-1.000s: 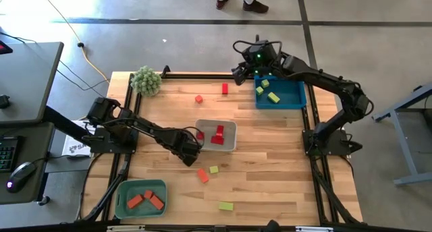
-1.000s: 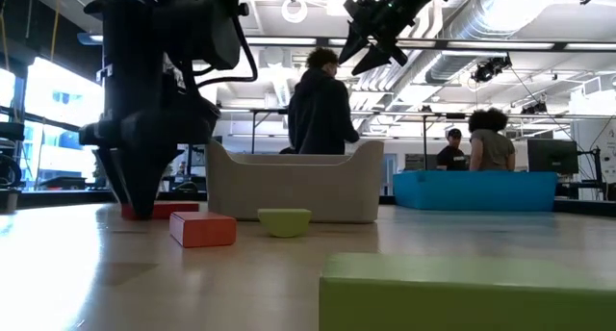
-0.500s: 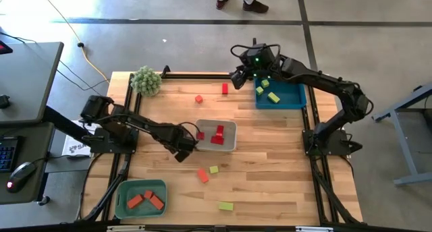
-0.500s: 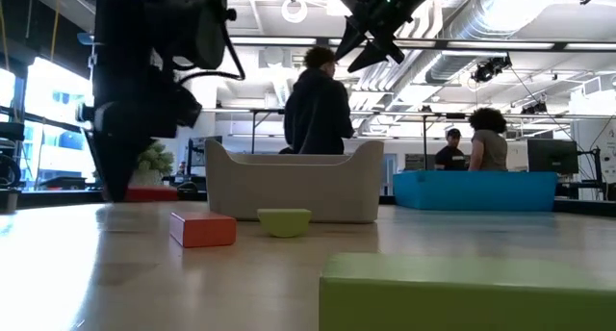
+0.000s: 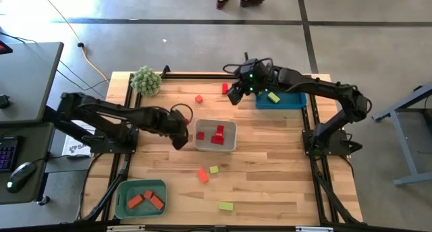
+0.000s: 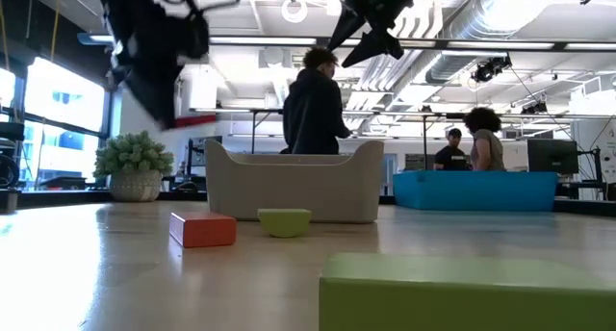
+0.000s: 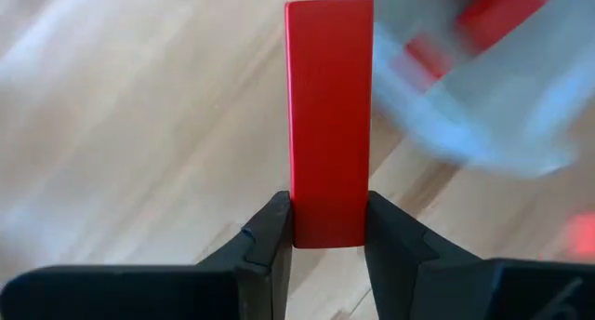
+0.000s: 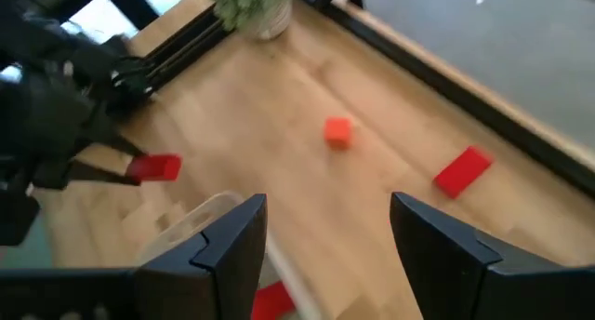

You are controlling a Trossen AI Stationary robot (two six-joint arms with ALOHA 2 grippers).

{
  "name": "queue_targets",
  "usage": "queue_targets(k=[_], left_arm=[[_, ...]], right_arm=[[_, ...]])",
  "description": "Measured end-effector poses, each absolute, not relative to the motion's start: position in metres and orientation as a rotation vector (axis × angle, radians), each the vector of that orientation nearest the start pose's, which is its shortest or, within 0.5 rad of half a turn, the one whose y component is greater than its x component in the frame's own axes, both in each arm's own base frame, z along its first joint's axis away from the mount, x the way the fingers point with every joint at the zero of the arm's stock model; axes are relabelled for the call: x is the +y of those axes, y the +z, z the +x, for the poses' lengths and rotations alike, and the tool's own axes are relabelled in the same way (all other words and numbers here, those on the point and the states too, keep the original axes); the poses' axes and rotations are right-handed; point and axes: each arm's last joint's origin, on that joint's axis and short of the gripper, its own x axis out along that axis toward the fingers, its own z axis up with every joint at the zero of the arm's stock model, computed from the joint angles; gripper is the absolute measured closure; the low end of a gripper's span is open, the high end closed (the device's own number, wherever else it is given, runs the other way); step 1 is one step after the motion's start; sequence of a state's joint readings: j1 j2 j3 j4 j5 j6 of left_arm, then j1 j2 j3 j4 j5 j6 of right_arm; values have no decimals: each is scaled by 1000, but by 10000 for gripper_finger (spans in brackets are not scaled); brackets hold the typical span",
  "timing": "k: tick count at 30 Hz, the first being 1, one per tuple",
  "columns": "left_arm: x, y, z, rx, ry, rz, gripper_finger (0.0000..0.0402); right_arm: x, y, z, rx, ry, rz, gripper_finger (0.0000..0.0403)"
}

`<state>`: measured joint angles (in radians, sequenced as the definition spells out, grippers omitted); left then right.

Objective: Sort & place blocks by color
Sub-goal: Put the red wooden block into the white bin

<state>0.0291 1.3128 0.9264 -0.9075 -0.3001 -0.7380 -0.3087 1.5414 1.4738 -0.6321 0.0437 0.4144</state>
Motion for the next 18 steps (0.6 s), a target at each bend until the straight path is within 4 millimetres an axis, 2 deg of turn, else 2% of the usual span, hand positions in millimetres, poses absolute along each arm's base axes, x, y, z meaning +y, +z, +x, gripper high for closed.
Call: queue_targets(k=[6,10,13,18], left_arm=[[20,260,233,856,555,-404,317],[22,270,242,760,404,-354,317],[24,271,249,731,325,-326,317],[30,260,260,768,290,-277,317]], right_arm=[[-73,346,324,660,-440,545,187],[-53,344,326,679,-434,620,187],[-38,343,327,699,-421,661,187],[-14,341,328,726,-399,700,187]])
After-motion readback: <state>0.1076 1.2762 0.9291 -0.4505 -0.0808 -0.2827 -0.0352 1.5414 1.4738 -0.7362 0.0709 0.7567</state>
